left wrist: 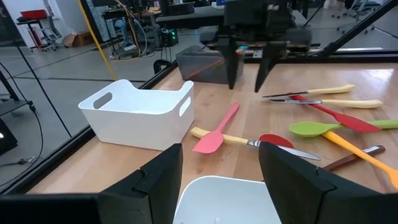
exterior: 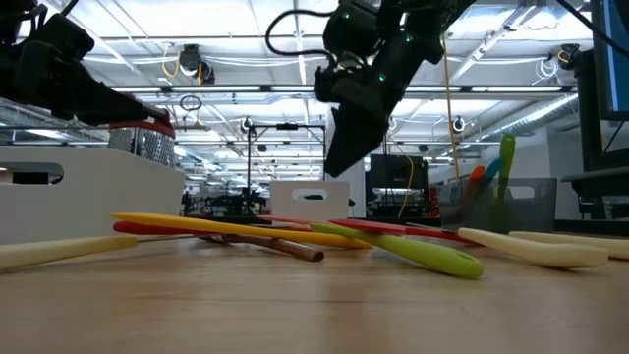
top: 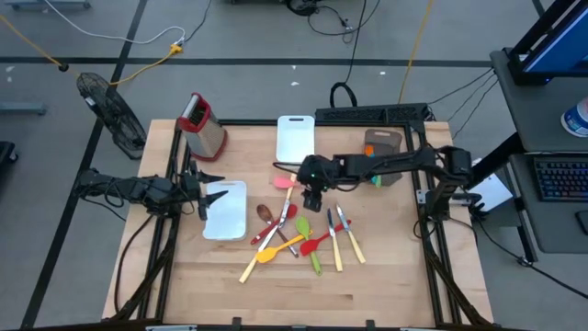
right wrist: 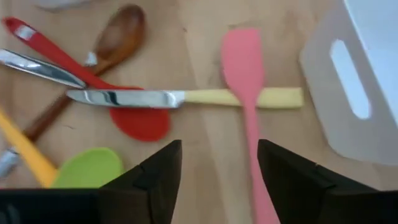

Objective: Pick & Place Kitchen Items
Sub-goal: Put the pink spatula into the black bin

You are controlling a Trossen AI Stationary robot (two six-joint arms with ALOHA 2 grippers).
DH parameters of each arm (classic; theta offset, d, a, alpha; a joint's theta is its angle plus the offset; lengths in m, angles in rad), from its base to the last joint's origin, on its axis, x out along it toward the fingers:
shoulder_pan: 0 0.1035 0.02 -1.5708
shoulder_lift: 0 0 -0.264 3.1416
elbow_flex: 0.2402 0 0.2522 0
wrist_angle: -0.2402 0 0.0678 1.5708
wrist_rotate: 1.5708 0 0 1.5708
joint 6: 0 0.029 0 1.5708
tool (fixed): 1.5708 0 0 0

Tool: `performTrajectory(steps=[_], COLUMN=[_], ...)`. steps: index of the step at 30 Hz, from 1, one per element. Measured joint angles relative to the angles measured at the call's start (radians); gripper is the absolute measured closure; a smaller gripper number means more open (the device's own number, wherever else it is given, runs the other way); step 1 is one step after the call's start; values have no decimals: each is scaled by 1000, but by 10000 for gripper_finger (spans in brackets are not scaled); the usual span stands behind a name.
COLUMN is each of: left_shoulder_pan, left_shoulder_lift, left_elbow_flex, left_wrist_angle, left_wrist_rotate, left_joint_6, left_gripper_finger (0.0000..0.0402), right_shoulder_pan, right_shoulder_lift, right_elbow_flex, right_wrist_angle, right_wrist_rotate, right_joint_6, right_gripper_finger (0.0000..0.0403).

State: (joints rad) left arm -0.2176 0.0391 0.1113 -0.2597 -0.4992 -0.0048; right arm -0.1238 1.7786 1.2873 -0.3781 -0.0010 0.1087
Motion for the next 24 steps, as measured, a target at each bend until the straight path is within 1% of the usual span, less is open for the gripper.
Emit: performTrajectory(steps=[6,11,15,24], left_shoulder_pan=[0,0,0,0], left_shoulder_lift=[0,0,0,0], left_elbow_flex=[0,0,0,0], left_wrist_angle=[-1,-1,-1,-1], left_wrist_rotate=[0,0,0,0], left_joint_6=[1,5,5,10], left_gripper_finger=[183,183,183,183], right_shoulder_pan=[-38,-41,-40,-47], right_shoulder_lift=[25,48,54,53], right_elbow_flex=[0,0,-1,0], right_wrist_angle=[9,27,22,23], right_wrist_rotate=[-5,-27,-55,-53], right_joint_6=[-2,-24,-24,-28], right_gripper_finger=[175,161,159,163])
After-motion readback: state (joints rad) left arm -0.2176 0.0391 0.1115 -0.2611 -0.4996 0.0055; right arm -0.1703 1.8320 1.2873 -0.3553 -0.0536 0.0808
